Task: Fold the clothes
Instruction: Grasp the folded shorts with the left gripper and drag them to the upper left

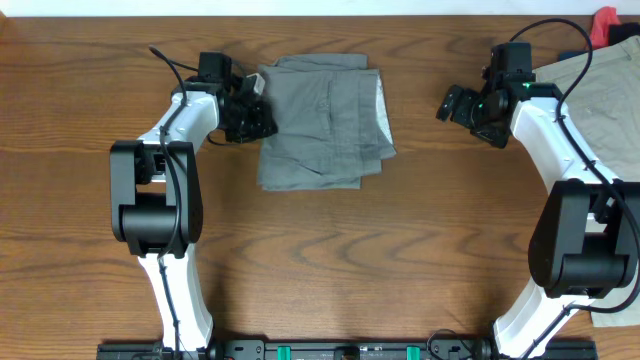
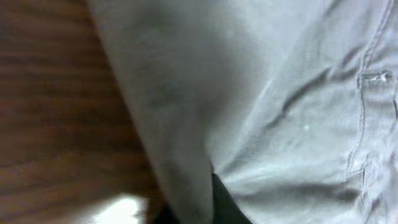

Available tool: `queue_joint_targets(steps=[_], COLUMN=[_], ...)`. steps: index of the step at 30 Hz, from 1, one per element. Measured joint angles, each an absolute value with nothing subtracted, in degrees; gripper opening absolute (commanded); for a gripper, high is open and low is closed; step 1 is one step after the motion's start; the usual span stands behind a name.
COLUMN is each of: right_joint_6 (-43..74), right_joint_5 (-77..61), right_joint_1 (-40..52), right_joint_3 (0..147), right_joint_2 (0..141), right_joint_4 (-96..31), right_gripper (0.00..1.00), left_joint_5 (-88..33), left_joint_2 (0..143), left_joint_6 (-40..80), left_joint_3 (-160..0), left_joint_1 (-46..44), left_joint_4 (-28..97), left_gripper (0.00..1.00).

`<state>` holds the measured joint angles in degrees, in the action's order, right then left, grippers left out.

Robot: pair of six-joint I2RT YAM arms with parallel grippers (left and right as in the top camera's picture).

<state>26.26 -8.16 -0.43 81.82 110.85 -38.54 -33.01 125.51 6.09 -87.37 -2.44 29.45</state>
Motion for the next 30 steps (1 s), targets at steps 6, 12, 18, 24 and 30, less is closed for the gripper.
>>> queue_joint_targets(steps=[6, 12, 18, 24, 30], right_joint_6=[26.3, 26.3, 26.3, 26.3, 26.3], right_joint_5=[-8.2, -8.2, -8.2, -8.2, -8.2], right_joint_1=[-0.4, -0.4, -0.4, -0.4, -0.4], right_joint_3=[81.8, 81.8, 81.8, 81.8, 81.8], right_joint_2=[110.8, 110.8, 110.8, 110.8, 110.8], right_joint_4=[-38.5, -38.5, -38.5, -38.5, -38.5], right_gripper=[0.99, 0.99, 0.99, 0.99, 0.99], left_joint_5=[-25.9, -19.7, -15.6, -14.7, -18.3], left_joint_2=[125.5, 125.5, 125.5, 125.5, 125.5], left_joint_6=[12.3, 19.1, 24.1, 31.6, 37.2], left_joint_3=[-87.4, -87.4, -87.4, -87.4, -87.4], left_joint_1=[-0.4, 7.7, 20.7, 30.5, 32.4], left_joint_4=[25.7, 22.2, 20.3, 20.3, 20.4], left_gripper=[0.06, 0.06, 0.06, 0.06, 0.06])
